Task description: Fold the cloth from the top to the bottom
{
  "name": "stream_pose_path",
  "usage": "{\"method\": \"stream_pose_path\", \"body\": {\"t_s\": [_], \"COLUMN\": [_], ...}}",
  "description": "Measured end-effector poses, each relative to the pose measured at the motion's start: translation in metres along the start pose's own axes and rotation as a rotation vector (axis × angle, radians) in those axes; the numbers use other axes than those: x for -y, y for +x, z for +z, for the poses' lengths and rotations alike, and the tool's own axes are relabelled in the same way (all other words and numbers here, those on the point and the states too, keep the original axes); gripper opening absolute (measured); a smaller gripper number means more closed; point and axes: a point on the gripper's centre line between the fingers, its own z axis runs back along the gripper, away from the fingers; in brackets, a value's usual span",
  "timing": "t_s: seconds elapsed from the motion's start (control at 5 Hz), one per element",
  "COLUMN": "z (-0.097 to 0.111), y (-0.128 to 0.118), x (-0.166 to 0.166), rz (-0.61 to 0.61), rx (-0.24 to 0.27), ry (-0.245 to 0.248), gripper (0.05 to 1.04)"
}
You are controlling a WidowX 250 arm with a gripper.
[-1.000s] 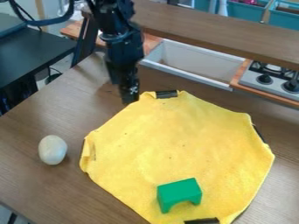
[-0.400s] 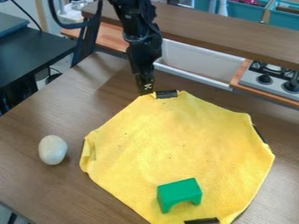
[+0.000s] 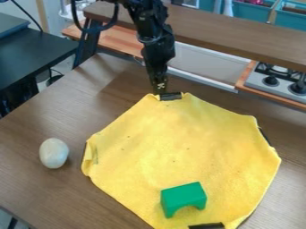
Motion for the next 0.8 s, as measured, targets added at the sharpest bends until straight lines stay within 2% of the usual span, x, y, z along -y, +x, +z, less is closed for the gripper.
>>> {"method": "stream_pose_path", "body": {"t_s": [0.2, 0.8], "z": [-0.008, -0.051], "y": [0.007, 0.022], "x": [-0.006, -0.021], "rz": [-0.003, 0.015], "rx": [0.026, -0.005], "ry": [0.002, 0.039], "gripper": [1.001, 1.001]}}
